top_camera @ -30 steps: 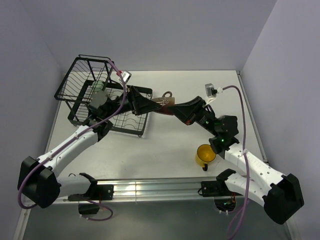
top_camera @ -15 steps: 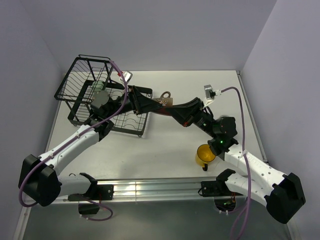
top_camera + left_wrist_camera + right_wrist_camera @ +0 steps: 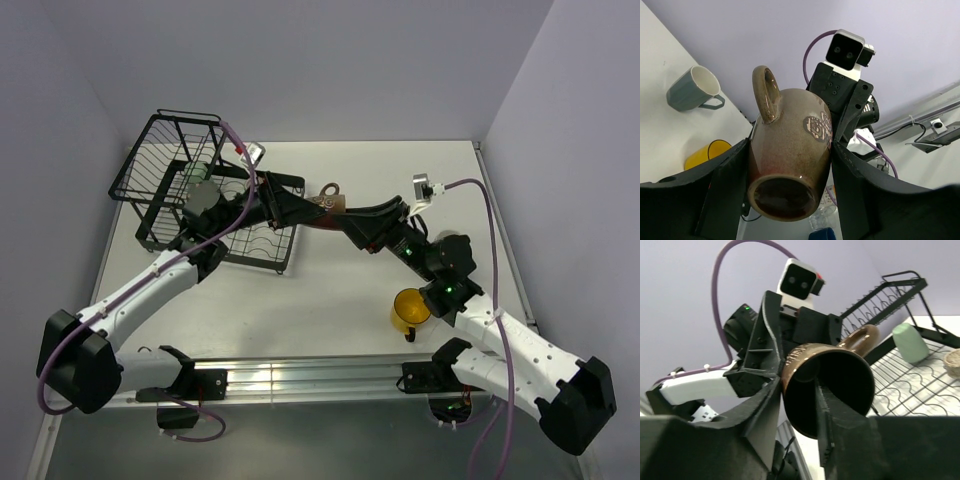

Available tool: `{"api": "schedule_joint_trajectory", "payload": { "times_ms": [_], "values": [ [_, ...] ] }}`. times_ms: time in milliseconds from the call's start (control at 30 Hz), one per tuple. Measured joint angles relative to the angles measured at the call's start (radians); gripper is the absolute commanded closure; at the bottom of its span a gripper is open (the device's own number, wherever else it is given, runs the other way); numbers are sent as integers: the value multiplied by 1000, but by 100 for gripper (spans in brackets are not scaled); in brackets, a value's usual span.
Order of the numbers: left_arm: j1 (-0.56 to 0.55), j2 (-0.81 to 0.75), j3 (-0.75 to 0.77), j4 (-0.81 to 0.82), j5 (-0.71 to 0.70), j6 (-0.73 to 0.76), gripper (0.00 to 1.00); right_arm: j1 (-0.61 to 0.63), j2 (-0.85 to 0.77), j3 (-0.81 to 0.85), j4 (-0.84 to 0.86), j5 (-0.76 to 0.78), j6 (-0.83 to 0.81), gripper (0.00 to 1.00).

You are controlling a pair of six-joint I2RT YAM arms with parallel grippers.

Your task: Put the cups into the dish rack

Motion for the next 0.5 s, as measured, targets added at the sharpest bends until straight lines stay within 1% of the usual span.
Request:
{"api": "schedule_joint_trajectory", "payload": {
  "times_ms": [67, 100, 200, 367, 433, 500],
  "values": [
    [1, -5, 0, -11, -5, 3, 100, 2, -9, 0, -22, 14, -7, 58],
    [2, -7, 0, -16, -7, 3, 100, 3, -13, 0, -30, 21, -10, 54],
    [13, -20, 0, -35, -10, 7, 100, 3, -24, 0, -53, 42, -22, 48],
    [60, -55, 2, -79, -10, 34, 100, 2, -52, -1, -105, 86, -40, 46],
    [82, -69, 21, -135, -19, 70, 100, 2, -70, -3, -142, 116, -49, 45],
    [98, -79, 77, -248, -58, 139, 100, 2, -89, -3, -190, 153, -56, 45]
  ]
}}
